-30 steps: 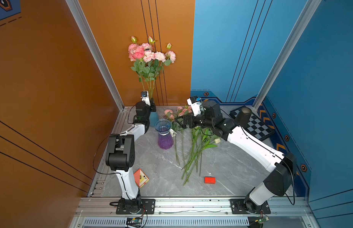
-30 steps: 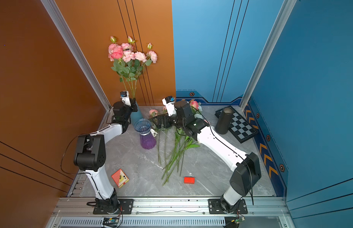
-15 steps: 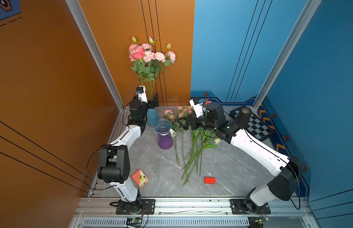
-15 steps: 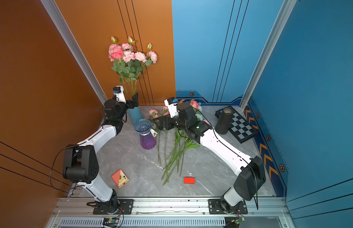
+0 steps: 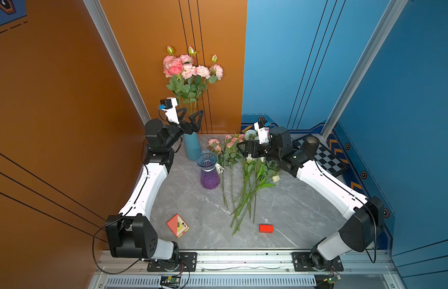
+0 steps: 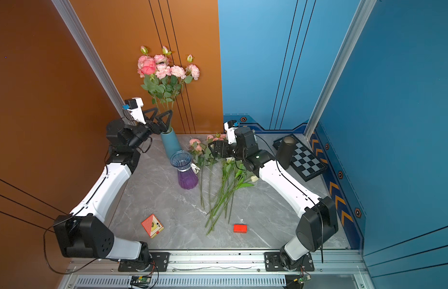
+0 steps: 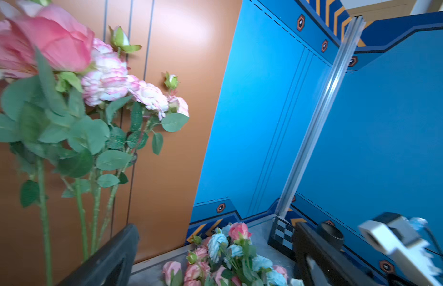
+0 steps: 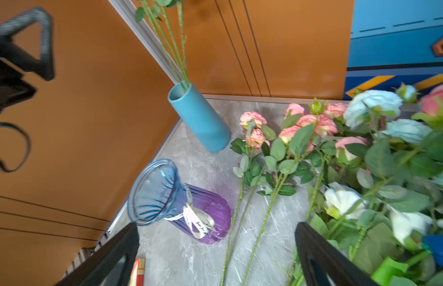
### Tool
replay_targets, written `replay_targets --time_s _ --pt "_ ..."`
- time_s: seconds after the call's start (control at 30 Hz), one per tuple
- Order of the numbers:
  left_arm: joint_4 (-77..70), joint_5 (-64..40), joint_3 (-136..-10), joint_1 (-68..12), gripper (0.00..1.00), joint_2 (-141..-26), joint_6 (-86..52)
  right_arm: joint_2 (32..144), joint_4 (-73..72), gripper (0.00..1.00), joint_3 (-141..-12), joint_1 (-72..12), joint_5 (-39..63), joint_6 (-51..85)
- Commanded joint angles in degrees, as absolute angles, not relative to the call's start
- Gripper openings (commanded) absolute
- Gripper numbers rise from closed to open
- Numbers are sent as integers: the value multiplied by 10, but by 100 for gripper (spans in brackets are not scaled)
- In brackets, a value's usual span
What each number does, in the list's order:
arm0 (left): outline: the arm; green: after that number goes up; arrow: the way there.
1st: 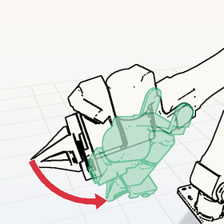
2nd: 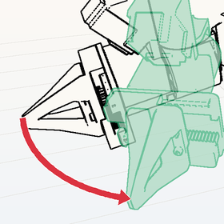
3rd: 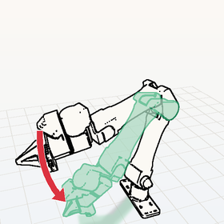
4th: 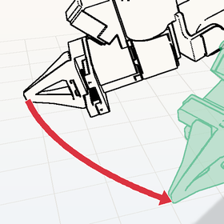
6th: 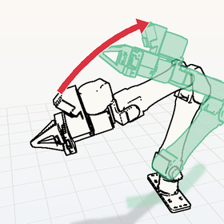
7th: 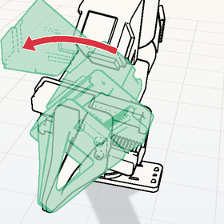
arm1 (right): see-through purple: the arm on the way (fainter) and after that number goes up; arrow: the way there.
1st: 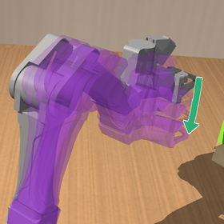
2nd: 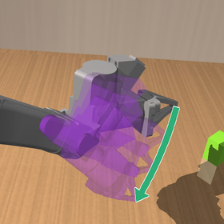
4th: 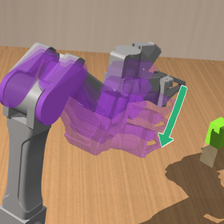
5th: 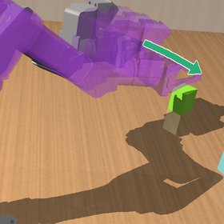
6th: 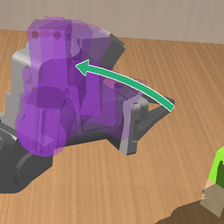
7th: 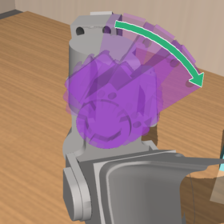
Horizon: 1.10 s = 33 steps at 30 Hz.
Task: Place the pink flowers into the vase
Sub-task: Pick up the flower at the center of the board.
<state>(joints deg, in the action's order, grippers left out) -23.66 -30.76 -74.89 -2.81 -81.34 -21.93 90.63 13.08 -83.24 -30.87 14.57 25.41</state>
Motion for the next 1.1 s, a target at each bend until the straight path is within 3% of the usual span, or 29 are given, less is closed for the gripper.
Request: replay_targets --time_s 0.0,0.23,0.4,0.7,1.07 --pt "-173 -373 -731 -73 99 -798 -210 936 199 100 -844 -291 117 282" --pt "-39 -263 -700 -233 99 -769 -55 989 248 100 -842 -274 107 287" --pt "-26 -184 -674 -303 99 -743 -39 1036 254 100 -852 -278 128 294" --pt "-12 -108 -601 -335 99 -664 -52 1131 256 86 -895 -318 160 289" --pt "13 -85 -594 -331 98 -642 -47 1234 273 68 -963 -350 168 288"
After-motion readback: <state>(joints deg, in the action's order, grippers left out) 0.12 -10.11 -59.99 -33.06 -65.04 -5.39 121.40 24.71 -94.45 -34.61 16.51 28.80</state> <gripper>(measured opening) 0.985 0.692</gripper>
